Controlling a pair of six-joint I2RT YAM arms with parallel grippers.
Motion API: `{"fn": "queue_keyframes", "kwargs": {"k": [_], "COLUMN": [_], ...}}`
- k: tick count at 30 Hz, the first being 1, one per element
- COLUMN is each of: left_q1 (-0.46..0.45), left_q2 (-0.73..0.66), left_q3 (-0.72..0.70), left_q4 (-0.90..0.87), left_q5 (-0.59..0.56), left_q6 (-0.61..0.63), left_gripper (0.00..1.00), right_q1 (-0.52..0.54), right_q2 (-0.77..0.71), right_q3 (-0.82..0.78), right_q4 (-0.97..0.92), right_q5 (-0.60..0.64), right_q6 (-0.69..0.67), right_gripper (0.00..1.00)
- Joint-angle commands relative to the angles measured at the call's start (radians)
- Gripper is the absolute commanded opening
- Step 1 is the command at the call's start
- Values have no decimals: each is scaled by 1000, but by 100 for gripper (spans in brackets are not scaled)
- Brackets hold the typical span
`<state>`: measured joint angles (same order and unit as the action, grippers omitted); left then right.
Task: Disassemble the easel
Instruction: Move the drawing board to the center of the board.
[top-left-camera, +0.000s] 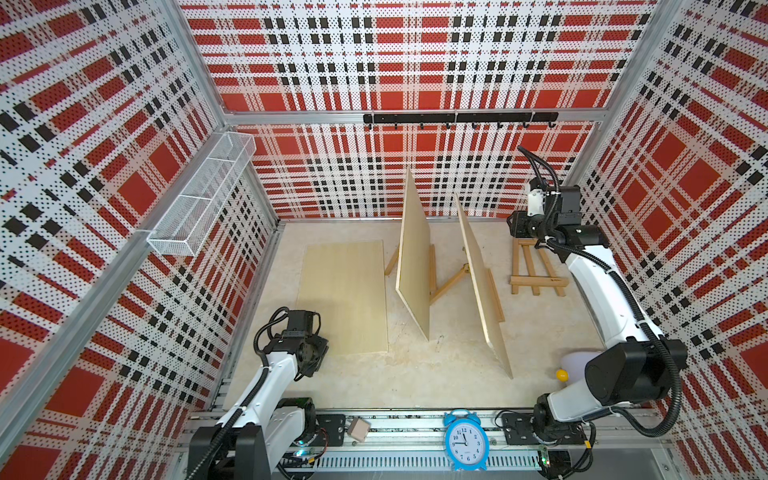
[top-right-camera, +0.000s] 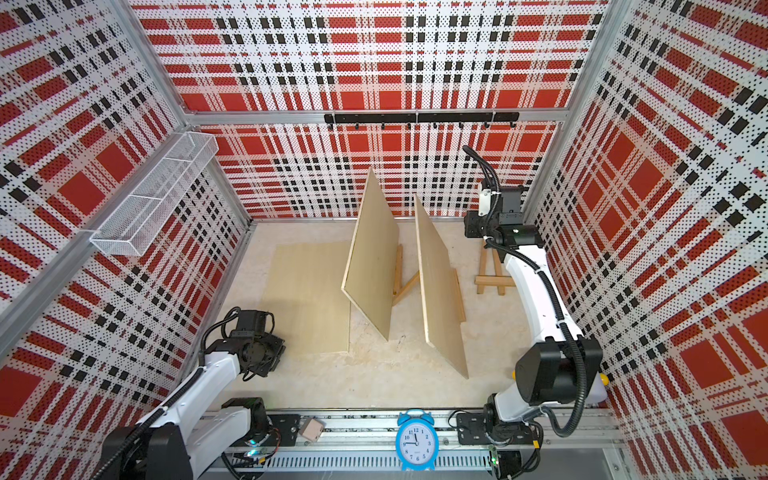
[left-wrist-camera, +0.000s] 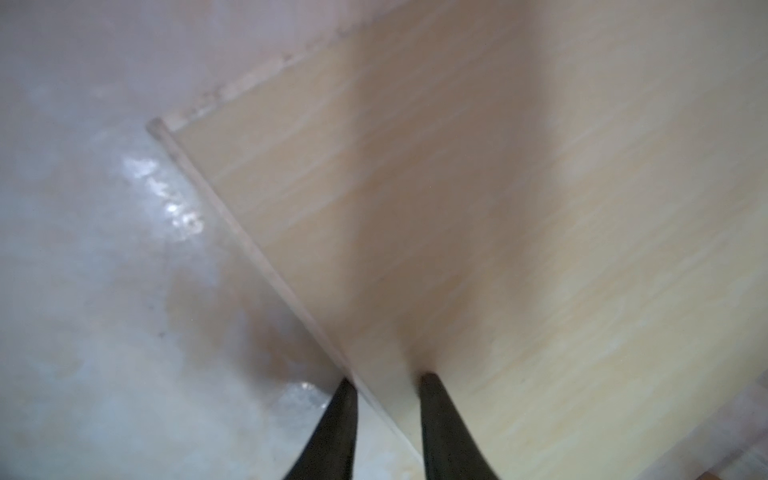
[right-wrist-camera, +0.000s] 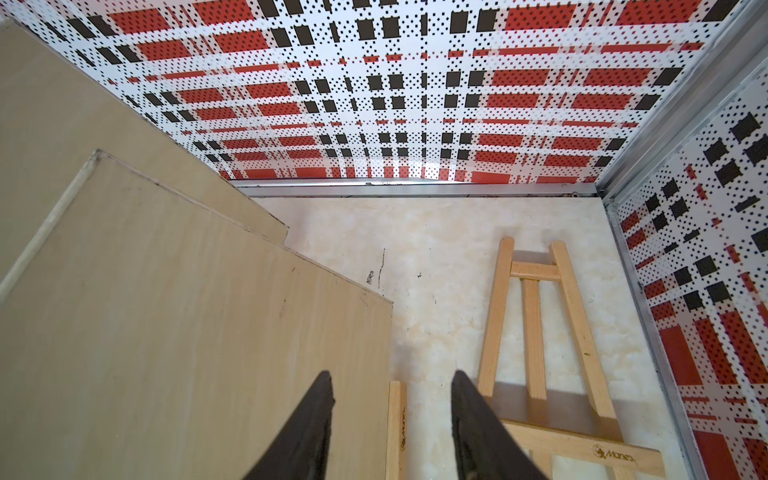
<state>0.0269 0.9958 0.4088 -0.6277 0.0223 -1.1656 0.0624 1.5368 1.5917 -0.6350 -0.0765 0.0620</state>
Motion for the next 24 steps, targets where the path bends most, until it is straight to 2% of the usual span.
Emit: {"fn": "queue_keyframes", "kwargs": {"k": [1,10,16,19,24], "left_q1": [23,52,46,11,-146], "left_q2": [24,86,12,-57,-49], "left_q3": [52,115,189,290,627], "left_q4": [80,91,34,-33,-219], "left_q5": [-22,-23,-36,-79,-230], "left_q6": [47,110,159,218,359], "left_gripper": [31,32,33,34,36], "right_q1": [4,4,4,3,2], "right_q2": [5,-1,3,16,52], "right_q3": [36,38,52,72,135], "right_q4": [9,-9,-33,-56,-108], "right_q5": [12,24,23,23,13], "right_q6": [-21,-32,-36,-36,-26], "right_gripper": [48,48,49,51,51]}}
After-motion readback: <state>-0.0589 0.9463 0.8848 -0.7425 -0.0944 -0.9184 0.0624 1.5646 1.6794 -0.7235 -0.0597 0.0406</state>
